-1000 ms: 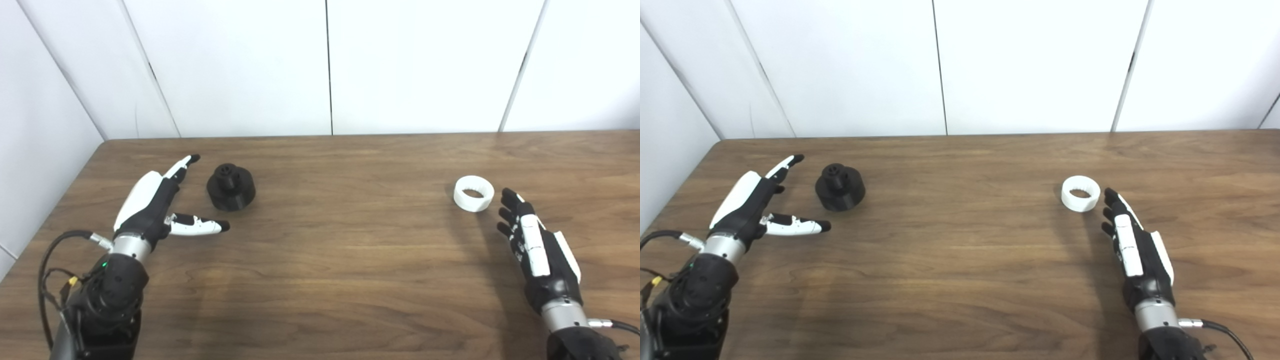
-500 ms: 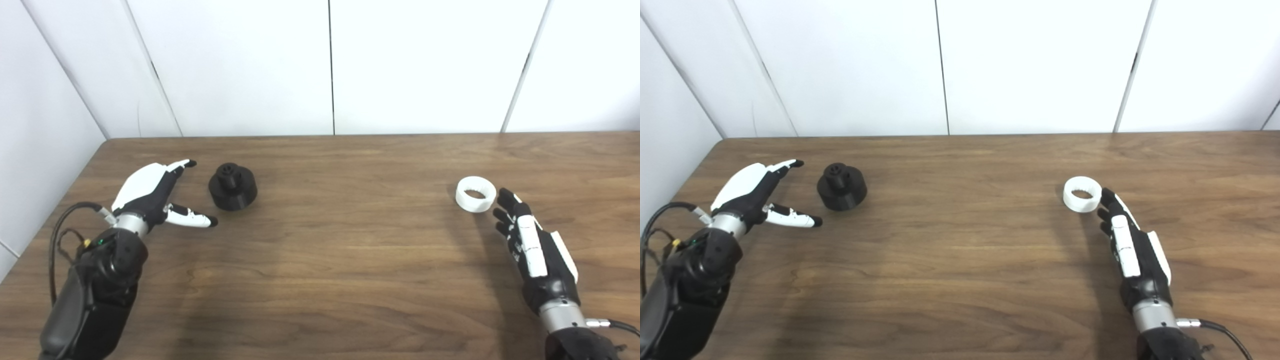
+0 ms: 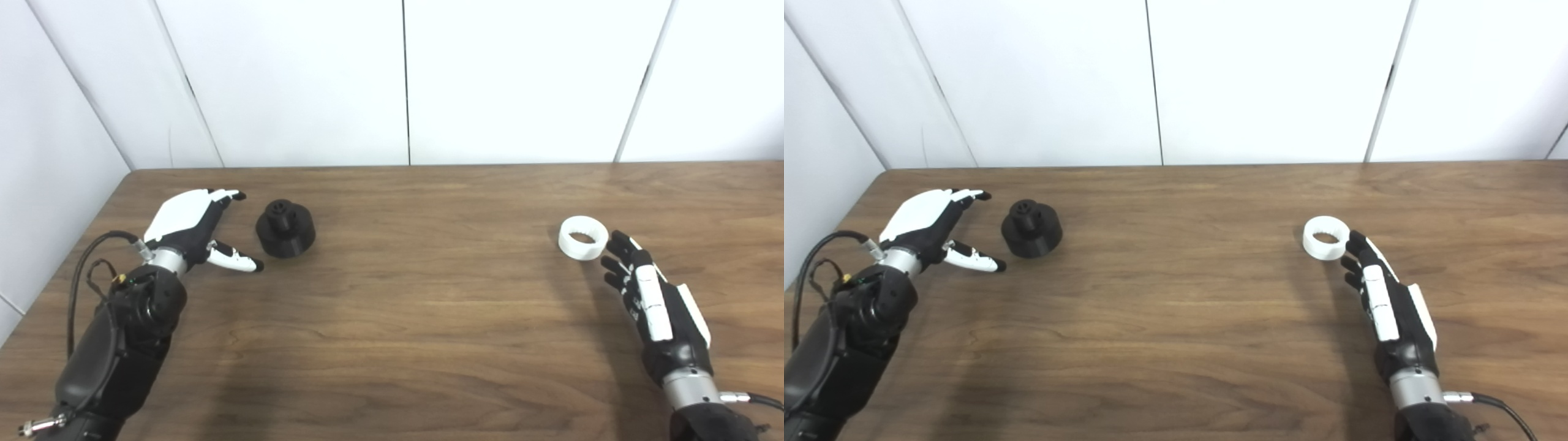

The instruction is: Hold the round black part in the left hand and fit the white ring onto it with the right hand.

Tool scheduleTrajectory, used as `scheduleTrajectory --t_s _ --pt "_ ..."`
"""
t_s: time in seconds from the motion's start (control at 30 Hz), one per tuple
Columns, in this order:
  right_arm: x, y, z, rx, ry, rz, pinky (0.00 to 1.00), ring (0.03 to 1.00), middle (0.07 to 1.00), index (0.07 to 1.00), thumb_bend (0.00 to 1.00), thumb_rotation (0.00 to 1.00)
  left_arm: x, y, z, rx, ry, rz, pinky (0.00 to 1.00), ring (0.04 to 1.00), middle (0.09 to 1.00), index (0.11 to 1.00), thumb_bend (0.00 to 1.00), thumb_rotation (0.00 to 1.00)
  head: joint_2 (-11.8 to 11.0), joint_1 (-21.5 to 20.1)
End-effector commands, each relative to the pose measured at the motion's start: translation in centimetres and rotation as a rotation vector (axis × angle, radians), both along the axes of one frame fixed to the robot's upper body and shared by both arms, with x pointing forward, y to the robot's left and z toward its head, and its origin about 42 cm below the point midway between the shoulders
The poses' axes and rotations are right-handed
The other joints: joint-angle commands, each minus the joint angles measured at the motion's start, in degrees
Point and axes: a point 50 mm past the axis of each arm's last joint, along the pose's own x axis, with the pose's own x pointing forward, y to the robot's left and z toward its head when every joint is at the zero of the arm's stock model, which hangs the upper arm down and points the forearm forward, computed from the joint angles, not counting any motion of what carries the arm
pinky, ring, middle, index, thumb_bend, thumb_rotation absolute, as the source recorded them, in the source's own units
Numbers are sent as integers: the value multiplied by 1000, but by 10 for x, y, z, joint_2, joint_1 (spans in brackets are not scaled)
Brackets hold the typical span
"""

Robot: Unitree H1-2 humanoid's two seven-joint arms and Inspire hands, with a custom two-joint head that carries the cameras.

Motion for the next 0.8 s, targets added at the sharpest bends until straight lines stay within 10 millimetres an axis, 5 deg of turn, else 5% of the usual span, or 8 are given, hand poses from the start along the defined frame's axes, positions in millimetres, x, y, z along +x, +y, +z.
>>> scheduleTrajectory --t_s 0.0,0.77 --pt "5 1 13 -3 -83 19 914 896 918 917 509 1000 17 10 37 72 -85 -10 988 999 952 867 1000 267 0 -1" --pt "2 0 12 10 -89 -13 911 914 927 914 540 995 40 -3 38 11 -27 -40 896 992 951 837 1000 301 -7 -8"
